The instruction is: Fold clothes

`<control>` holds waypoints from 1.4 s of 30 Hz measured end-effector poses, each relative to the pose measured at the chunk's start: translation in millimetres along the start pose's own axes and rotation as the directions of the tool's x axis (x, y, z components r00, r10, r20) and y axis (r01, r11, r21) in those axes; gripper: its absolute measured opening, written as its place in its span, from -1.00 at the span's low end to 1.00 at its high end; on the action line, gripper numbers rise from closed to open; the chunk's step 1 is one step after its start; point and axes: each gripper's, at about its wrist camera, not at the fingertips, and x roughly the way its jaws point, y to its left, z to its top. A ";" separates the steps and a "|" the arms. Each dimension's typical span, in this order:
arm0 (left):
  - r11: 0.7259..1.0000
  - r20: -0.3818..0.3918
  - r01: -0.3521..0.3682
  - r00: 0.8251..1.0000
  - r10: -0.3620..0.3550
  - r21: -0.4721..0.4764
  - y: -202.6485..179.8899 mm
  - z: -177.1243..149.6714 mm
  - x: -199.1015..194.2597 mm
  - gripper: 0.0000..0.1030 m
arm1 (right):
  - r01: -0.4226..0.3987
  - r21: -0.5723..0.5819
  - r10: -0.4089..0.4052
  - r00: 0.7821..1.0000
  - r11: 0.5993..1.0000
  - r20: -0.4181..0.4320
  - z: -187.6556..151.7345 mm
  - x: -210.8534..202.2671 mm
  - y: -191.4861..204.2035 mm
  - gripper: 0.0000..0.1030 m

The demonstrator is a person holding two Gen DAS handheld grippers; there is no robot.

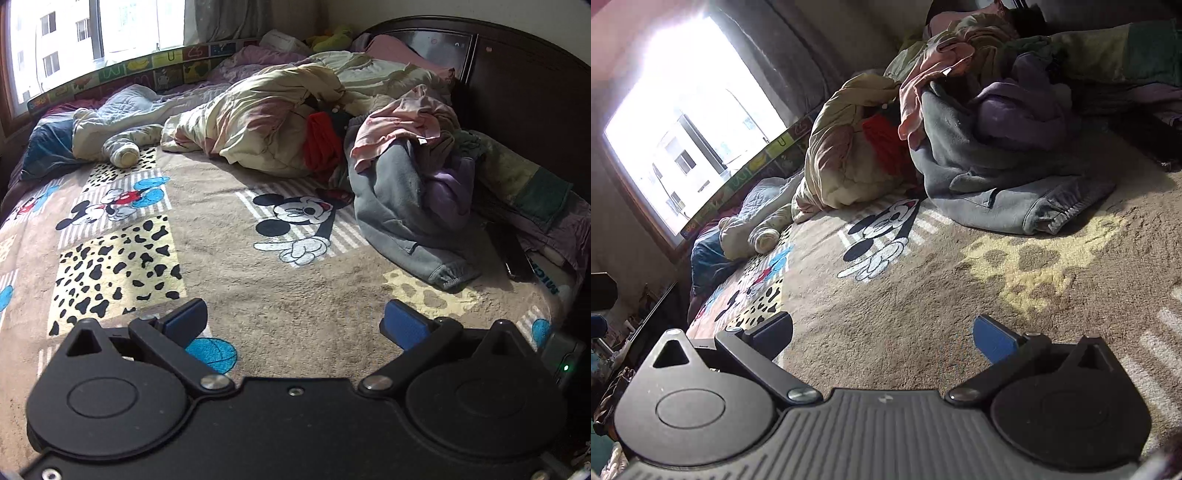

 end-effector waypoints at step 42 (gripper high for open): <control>0.917 0.442 -0.141 0.896 -0.042 0.372 -87.5 224.9 76.5 -0.98 | 0.056 0.346 -0.159 0.948 0.936 0.276 15.8 40.7 -115.2 1.00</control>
